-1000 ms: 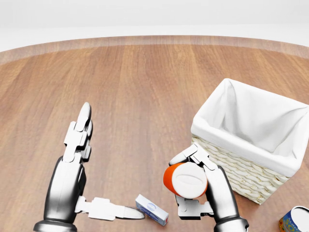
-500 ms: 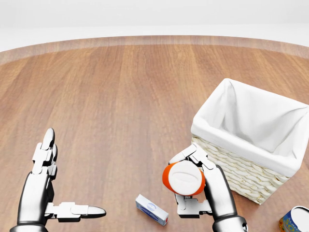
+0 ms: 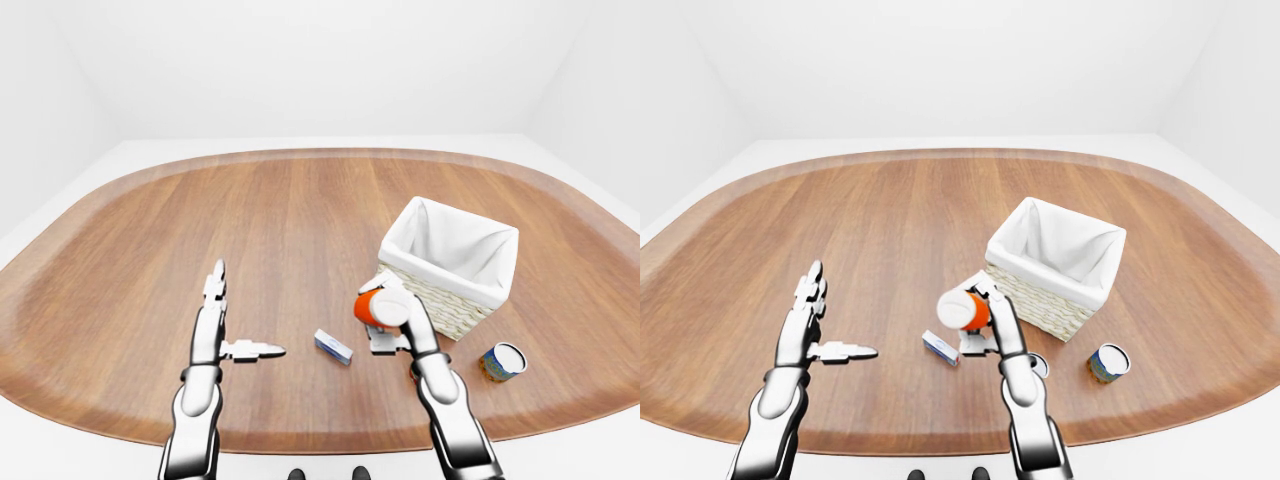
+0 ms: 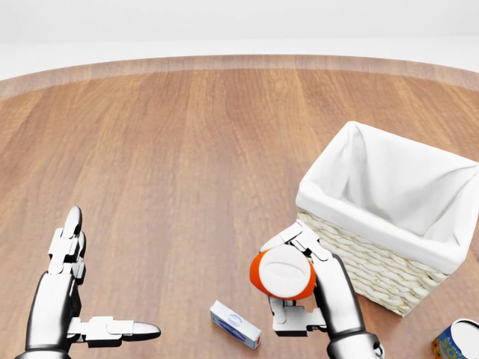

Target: Pick up the ketchup, and put it in the basket.

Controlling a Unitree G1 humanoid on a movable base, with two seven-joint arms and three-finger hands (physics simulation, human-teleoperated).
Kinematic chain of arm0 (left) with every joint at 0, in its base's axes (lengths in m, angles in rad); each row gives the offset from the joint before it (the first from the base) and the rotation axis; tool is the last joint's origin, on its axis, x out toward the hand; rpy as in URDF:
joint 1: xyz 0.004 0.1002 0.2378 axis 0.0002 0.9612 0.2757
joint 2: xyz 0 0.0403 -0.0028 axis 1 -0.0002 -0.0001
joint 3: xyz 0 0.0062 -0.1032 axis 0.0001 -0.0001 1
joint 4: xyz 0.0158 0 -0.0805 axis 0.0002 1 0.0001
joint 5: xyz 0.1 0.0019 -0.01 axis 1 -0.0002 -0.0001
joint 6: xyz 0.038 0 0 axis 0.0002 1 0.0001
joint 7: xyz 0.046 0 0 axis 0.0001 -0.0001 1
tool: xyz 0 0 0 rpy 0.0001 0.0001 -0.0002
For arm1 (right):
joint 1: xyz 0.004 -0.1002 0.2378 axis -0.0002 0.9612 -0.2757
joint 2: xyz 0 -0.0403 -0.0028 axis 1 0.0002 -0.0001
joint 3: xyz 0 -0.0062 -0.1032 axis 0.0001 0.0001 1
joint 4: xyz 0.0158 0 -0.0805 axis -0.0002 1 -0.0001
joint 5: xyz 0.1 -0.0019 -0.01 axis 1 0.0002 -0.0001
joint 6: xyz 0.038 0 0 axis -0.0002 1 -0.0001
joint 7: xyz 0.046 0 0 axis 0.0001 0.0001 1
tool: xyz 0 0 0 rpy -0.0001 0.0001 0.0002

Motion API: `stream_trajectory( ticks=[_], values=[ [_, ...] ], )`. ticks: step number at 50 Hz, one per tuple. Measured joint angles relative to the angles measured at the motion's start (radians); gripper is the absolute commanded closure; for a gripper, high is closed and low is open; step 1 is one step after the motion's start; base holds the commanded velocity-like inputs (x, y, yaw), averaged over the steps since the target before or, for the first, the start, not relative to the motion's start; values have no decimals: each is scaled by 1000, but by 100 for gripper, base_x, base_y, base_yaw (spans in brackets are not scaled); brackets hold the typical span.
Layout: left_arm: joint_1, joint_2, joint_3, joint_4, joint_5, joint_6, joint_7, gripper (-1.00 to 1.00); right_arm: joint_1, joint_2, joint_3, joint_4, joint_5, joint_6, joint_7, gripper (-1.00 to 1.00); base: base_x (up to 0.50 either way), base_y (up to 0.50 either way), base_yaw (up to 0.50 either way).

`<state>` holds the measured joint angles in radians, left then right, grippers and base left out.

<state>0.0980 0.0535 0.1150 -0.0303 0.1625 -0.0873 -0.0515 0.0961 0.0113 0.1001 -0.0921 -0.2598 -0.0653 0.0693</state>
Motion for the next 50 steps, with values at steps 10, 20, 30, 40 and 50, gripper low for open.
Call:
stream_trajectory(
  ticks=[10,20,30,40,50],
  values=[
    [-1,1,2,4,-1,0,-1,-100,-6,0,-6,1,-9,21,-7,100,0,0,0],
    [1,1,4,2,-3,0,-3,-100,-2,-6,-11,-87,-46,105,-8,100,0,0,0],
    [4,0,8,-8,-6,0,-7,-100,-21,-12,-14,-177,-102,153,11,100,0,0,0],
    [8,-1,9,-19,-7,0,-10,-100,-63,-24,-33,-274,-183,153,58,100,0,0,0],
    [11,-2,10,-28,-7,0,-11,-100,-127,-44,-69,-327,-271,153,117,100,0,0,0]
  ],
)
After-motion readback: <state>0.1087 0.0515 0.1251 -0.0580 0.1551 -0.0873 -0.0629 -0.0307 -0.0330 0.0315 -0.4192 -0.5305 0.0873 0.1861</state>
